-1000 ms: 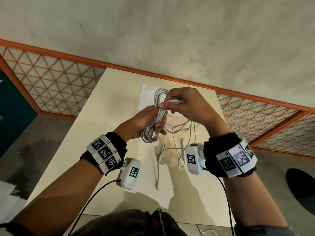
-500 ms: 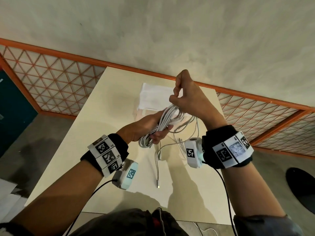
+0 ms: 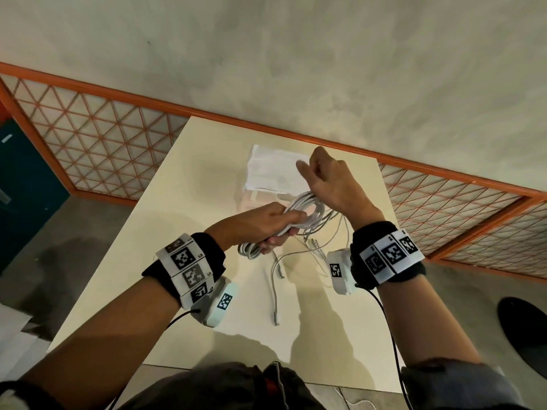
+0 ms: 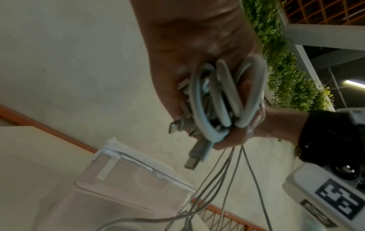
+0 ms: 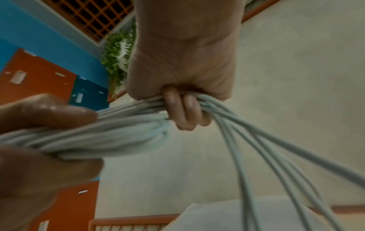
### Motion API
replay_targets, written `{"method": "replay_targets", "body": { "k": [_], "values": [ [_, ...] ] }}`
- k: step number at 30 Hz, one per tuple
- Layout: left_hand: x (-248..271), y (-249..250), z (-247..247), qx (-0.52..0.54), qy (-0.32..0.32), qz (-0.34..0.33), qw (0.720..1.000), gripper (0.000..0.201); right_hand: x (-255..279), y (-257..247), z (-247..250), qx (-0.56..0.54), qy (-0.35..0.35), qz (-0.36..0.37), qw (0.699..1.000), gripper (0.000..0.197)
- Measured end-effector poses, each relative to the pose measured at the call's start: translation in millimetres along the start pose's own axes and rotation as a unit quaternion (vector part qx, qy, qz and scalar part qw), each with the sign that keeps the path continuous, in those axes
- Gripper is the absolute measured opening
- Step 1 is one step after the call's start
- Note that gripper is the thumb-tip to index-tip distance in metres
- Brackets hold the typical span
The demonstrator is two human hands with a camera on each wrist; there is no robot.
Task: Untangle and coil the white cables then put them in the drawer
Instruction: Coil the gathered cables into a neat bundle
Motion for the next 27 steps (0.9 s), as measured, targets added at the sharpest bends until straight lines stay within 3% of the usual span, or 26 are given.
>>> {"method": "replay_targets", "body": {
  "k": [4, 8, 11, 14, 16, 19, 21, 27],
  "values": [
    [4, 2, 9, 0.013, 0.01, -0.01, 1.0, 0.041, 6, 11, -5, -0.157, -0.071, -0.027, 0.985, 0.062],
    [10, 0, 28, 0.047, 0.028, -0.028, 0.998, 0.04, 20, 13, -21, -0.121, -0.191, -0.012, 0.974, 0.079],
    [19, -1, 44, 0.082, 0.046, -0.057, 0.994, 0.041, 30, 28, -24, -0.124, -0.199, -0.001, 0.972, 0.077],
    [21, -3, 50, 0.113, 0.072, -0.078, 0.988, 0.042, 35, 42, -38, -0.211, -0.162, -0.018, 0.964, 0.063],
    [16, -3, 51, 0.118, 0.102, -0.102, 0.983, 0.042, 34, 43, -46, -0.268, -0.096, -0.036, 0.958, 0.053],
    [12, 0, 54, 0.115, 0.146, -0.145, 0.972, 0.038, 33, 26, -44, -0.209, 0.058, -0.014, 0.976, 0.036],
    [10, 3, 56, 0.11, 0.155, -0.165, 0.968, 0.035, 35, 9, -44, -0.182, 0.111, 0.0, 0.977, 0.025],
    [2, 11, 54, 0.117, 0.173, -0.181, 0.961, 0.036, 32, -7, -49, -0.205, 0.107, 0.0, 0.973, 0.03]
  ]
}}
Point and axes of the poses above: each hand's wrist, its own x-axis away from the middle knuckle, its own z-axis out of the back of the hand, y = z × x, the point moved 9 cm from there along -x, towards the middle knuckle, and after that the axes turned 9 degrees about -y, right-handed, at the moved point
